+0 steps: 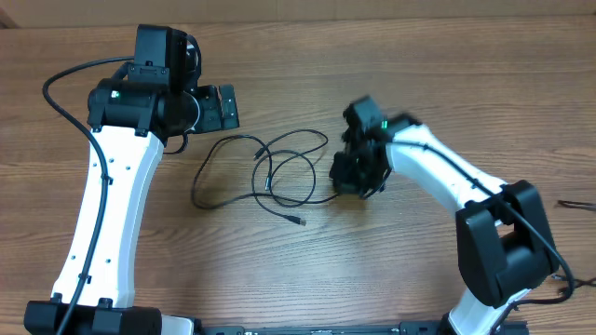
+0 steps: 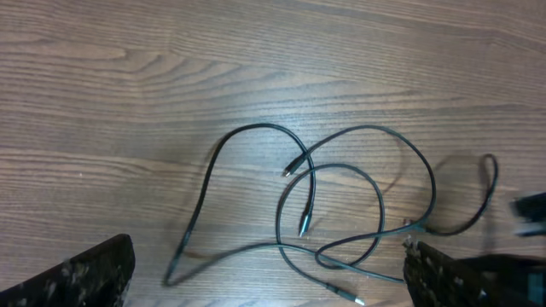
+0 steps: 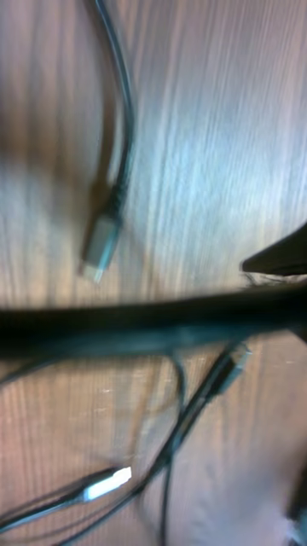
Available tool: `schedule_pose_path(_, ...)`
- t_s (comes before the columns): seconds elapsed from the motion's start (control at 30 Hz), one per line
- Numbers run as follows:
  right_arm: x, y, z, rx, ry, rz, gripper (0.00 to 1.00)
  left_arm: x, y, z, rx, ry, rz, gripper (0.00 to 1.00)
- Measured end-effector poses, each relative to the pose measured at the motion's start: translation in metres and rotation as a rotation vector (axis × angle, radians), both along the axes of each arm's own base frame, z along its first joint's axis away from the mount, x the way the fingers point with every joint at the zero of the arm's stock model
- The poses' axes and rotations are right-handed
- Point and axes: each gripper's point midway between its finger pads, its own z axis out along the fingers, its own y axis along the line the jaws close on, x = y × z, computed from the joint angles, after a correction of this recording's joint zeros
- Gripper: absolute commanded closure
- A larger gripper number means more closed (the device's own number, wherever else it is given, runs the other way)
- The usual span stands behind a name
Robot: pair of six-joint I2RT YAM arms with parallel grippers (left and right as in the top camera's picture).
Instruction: Untangle cables
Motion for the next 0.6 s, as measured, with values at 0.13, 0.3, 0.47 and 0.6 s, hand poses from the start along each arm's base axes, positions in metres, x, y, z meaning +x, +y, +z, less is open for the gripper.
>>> schedule_pose_path(0.13, 0.026, -0.027, 0.055, -0.143, -0.081, -0.035, 0.96, 0.000, 0.000, 0.000, -0.001, 0.001, -0.001, 0.00)
schedule_pose_path(0.3, 0.064, -0.065, 0.169, -0.321, -0.340, -0.101, 0.96, 0.000, 0.000, -0.001, -0.002, 0.003, -0.001, 0.00)
schedule_pose_path(0.47, 0.092, -0.080, 0.284, -0.306, -0.684, -0.220, 0.96, 0.000, 0.000, -0.001, -0.002, 0.003, -0.001, 0.00)
schedule_pose_path(0.6, 0.099, -0.090, 0.375, -0.227, -0.967, -0.342, 0.96, -0.001, 0.000, -0.001, -0.003, 0.003, -0.001, 0.00)
